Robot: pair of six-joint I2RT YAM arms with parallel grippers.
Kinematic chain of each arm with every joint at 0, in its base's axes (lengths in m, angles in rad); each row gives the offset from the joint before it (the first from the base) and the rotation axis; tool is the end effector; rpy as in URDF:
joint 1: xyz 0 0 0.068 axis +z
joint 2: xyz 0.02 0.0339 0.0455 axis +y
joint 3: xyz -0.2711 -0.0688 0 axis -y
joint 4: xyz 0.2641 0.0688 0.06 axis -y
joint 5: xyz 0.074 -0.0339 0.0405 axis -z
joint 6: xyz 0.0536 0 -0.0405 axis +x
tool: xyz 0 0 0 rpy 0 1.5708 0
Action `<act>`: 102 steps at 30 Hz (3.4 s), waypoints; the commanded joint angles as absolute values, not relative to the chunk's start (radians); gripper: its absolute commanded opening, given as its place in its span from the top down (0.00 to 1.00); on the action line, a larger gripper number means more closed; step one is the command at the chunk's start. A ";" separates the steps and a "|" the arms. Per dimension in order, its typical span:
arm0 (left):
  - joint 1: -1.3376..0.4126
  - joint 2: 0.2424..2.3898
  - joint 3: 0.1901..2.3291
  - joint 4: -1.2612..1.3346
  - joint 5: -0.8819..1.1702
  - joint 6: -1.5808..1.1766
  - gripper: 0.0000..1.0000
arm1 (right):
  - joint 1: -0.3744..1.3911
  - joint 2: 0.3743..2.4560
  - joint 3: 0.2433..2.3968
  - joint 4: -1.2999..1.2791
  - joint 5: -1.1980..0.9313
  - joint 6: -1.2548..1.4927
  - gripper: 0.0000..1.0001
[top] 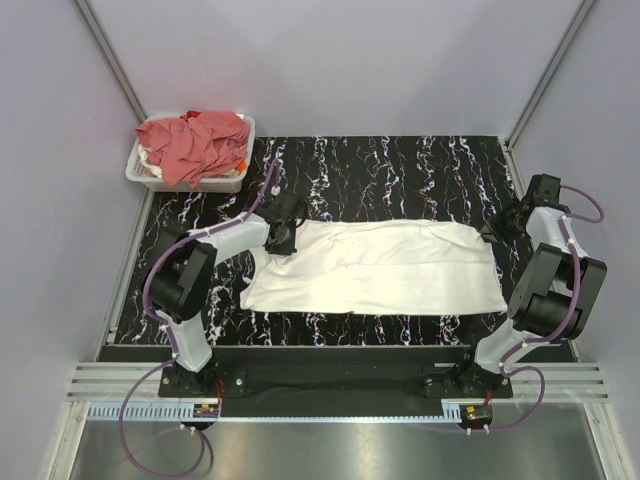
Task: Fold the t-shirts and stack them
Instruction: Fold the tshirt
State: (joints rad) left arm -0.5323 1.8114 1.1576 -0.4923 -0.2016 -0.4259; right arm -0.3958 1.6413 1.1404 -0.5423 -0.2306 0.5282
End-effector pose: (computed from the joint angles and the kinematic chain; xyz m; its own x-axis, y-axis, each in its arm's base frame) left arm 0.3353 -0.1851 0.1485 -0.8910 0.0551 -0.4506 0.0637 0.9980 -0.0041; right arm 0.3397 -0.1287 0.2007 -0.5529 0.7628 -0.3353 0.6343 0.6463 0.4243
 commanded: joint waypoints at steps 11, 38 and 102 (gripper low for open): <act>-0.508 1.660 1.230 -0.567 -0.278 -0.359 1.00 | -0.400 1.621 1.212 -0.520 -0.353 0.587 1.00; -0.408 1.339 1.075 -0.618 -0.276 -0.388 1.00 | -0.439 1.667 1.324 -0.523 -0.337 0.587 1.00; -0.462 0.972 0.753 -0.635 -0.090 -0.604 0.58 | -0.617 1.563 1.029 -0.216 -0.557 0.738 0.28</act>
